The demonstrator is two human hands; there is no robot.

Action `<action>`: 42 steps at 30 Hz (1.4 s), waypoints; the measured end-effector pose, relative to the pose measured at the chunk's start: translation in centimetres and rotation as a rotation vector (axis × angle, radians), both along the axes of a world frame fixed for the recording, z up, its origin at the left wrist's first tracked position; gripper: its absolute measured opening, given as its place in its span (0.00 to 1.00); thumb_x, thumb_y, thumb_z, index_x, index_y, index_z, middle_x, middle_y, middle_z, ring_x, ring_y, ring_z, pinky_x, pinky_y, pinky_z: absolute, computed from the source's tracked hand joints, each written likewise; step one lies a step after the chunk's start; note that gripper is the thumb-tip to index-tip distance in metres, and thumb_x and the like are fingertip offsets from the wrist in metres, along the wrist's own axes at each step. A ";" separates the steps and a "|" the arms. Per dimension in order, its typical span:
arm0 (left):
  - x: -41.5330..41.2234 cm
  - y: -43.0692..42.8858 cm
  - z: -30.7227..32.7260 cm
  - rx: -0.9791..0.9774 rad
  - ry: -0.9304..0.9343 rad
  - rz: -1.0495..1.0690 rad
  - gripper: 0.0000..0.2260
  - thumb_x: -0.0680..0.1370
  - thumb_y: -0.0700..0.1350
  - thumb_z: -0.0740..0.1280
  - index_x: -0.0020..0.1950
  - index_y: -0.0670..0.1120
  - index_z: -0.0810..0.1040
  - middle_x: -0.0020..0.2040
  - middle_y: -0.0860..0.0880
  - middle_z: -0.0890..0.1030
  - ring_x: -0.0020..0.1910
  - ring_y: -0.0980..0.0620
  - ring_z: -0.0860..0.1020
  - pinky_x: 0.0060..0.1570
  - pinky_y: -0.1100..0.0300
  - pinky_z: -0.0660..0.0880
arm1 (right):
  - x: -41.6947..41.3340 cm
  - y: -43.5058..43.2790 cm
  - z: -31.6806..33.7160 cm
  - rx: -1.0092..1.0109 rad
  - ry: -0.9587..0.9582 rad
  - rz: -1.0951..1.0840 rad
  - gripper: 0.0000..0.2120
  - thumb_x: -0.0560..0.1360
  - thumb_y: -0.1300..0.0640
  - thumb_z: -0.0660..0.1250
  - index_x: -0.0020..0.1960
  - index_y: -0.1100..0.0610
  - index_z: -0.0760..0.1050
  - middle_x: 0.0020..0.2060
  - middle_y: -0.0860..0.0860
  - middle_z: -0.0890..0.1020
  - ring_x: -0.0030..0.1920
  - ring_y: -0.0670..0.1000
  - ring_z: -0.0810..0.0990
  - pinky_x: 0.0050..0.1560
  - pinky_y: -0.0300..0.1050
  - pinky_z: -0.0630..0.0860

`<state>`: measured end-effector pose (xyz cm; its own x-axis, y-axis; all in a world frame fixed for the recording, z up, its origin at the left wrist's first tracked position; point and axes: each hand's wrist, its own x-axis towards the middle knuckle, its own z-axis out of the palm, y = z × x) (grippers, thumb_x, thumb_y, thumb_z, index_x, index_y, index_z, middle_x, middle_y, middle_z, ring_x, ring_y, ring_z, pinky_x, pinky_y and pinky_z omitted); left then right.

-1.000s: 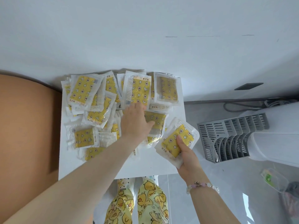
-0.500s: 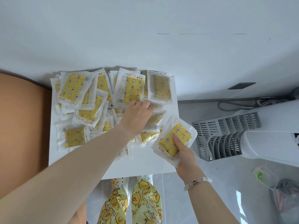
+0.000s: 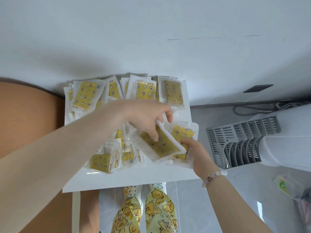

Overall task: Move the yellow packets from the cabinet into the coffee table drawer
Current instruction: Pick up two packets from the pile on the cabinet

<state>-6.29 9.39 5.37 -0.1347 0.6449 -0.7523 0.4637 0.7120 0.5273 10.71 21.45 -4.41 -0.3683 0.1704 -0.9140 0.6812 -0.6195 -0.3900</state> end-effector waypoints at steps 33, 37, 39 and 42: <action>8.6 -3.5 -11.5 -0.044 0.659 0.466 0.30 0.72 0.63 0.67 0.67 0.48 0.65 0.62 0.50 0.69 0.60 0.49 0.69 0.55 0.56 0.65 | 4.3 -0.1 -0.7 -0.159 0.043 -0.218 0.06 0.77 0.59 0.63 0.48 0.59 0.78 0.36 0.53 0.85 0.34 0.50 0.85 0.34 0.43 0.82; 9.3 -2.0 -12.9 -0.082 0.822 0.390 0.30 0.72 0.64 0.66 0.65 0.46 0.67 0.59 0.49 0.71 0.57 0.49 0.70 0.52 0.56 0.64 | 4.5 -0.6 -0.3 -0.158 0.008 -0.280 0.05 0.77 0.59 0.64 0.48 0.59 0.77 0.35 0.54 0.85 0.32 0.51 0.85 0.34 0.46 0.82; 9.2 -1.6 -13.4 -0.085 0.887 0.380 0.27 0.72 0.63 0.67 0.62 0.47 0.69 0.56 0.50 0.72 0.55 0.49 0.70 0.50 0.57 0.63 | 4.7 -0.6 -0.3 -0.131 -0.007 -0.274 0.05 0.77 0.58 0.64 0.47 0.59 0.78 0.35 0.53 0.85 0.33 0.50 0.85 0.38 0.46 0.81; 9.0 -0.8 -14.0 -0.060 0.794 0.314 0.18 0.77 0.55 0.66 0.62 0.47 0.68 0.57 0.49 0.71 0.57 0.47 0.68 0.53 0.57 0.63 | 4.9 -0.3 -0.1 -0.100 -0.030 -0.277 0.04 0.76 0.58 0.65 0.47 0.58 0.78 0.35 0.52 0.85 0.32 0.50 0.84 0.39 0.46 0.81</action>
